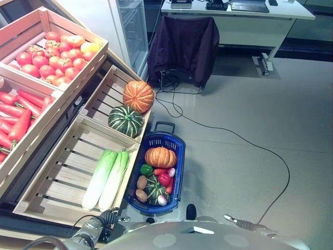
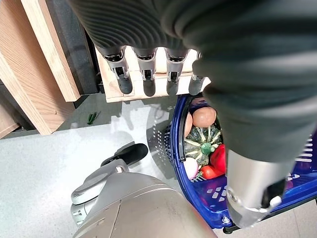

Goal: Pick up fruits and vegetables into the basket

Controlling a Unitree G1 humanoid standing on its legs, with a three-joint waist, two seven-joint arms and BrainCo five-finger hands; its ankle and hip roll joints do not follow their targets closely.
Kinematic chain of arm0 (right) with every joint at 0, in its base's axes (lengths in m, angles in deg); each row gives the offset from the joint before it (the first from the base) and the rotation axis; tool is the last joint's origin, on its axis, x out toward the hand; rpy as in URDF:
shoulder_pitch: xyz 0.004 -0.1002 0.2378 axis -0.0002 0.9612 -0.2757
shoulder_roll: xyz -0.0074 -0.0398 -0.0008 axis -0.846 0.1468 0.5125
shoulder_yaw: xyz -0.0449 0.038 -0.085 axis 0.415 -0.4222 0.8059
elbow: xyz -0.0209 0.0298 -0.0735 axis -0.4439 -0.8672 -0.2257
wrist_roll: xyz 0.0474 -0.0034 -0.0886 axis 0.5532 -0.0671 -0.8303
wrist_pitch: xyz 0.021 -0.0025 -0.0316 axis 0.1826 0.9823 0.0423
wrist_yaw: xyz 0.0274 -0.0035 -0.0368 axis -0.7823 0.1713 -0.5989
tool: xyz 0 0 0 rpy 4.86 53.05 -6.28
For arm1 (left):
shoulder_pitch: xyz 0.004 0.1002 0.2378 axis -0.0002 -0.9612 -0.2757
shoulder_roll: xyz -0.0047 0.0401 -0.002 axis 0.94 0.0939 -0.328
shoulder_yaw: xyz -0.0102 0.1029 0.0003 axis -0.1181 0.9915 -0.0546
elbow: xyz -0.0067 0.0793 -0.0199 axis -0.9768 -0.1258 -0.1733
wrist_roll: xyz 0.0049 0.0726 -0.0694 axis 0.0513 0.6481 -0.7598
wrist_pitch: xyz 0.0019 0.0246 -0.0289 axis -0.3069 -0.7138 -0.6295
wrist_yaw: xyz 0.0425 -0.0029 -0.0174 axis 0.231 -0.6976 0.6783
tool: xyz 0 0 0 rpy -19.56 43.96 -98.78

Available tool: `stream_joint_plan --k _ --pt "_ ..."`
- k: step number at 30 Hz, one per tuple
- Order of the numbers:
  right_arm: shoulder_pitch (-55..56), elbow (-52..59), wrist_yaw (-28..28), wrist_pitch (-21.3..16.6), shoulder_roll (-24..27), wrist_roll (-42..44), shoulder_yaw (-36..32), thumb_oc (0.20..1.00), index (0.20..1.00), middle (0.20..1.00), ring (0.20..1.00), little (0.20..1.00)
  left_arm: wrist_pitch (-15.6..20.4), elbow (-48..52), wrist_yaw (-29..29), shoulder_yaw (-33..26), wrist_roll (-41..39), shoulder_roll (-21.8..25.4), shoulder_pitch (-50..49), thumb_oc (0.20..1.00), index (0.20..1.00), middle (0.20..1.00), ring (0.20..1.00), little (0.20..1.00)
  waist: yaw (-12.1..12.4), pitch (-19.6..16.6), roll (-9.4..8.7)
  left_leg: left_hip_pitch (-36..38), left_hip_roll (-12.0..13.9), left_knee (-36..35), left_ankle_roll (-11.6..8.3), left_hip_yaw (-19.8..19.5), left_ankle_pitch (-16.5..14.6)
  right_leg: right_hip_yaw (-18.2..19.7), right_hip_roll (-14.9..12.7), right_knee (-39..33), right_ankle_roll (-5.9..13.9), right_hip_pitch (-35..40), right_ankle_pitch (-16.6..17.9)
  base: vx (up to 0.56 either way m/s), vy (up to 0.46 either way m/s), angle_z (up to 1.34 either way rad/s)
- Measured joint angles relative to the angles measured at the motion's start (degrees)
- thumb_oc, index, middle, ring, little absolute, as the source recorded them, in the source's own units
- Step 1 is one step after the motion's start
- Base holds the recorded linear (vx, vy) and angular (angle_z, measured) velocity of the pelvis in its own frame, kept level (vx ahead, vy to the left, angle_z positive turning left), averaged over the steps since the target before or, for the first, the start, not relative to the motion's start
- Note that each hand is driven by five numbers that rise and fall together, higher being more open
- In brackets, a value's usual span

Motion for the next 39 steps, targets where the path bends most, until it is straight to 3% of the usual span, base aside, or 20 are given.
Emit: stream_joint_plan --k 16,22,27,32,39 --pt "-0.1 0.0 0.0 0.3 0.0 0.0 0.0 1.0 1.0 1.0 1.0 1.0 0.0 0.0 0.1 0.0 -0.1 0.0 0.0 1.0 1.0 1.0 1.0 1.0 0.0 0.1 0.1 -0.8 0.0 0.0 -0.04 0.0 0.0 0.0 0.0 0.0 0.01 -0.9 0.0 -0.01 -0.004 0.0" --pt "-0.7 0.1 0.0 0.8 0.1 0.2 0.3 1.0 1.0 1.0 1.0 1.0 0.0 0.5 0.4 1.3 -1.1 0.0 0.0 1.0 1.0 1.0 1.0 1.0 0.1 2.0 0.79 -4.4 -0.1 0.2 -0.1 -0.1 0.5 -0.1 -0.1 0.0 -0.19 -4.3 0.5 -0.12 -0.006 0.01" --pt "-4.4 0.7 0.6 0.8 0.1 1.9 2.4 1.0 1.0 1.0 1.0 1.0 0.3 1.7 0.4 1.9 -5.0 -0.3 2.4 1.0 1.0 1.0 1.0 1.0 0.0 7.8 2.08 -9.3 -0.2 0.3 -0.65 -0.7 1.9 -0.3 0.0 0.0 -0.76 -9.1 1.8 -0.16 0.002 0.04" --pt "-9.1 1.7 1.4 0.7 0.5 3.7 4.1 1.0 1.0 1.0 1.0 1.0 3.0 3.3 0.3 1.9 -9.0 -1.5 5.6 1.0 1.0 1.0 1.0 1.0 -0.1 13.6 3.39 -12.2 -0.1 0.3 -1.02 -1.4 2.6 -0.9 0.1 0.3 -0.94 -11.6 2.1 -0.09 -0.01 0.05" --pt "-12.2 3.4 1.6 0.6 1.9 6.5 4.4 1.0 1.0 1.0 1.0 1.0 6.4 5.4 0.1 2.2 -13.2 -1.7 9.2 1.0 1.0 1.0 1.0 1.0 0.0 18.4 2.75 -16.2 -0.1 0.3 -1.14 -2.5 3.3 -1.9 0.0 0.3 -1.35 -15.2 2.5 -0.04 0.019 0.08"
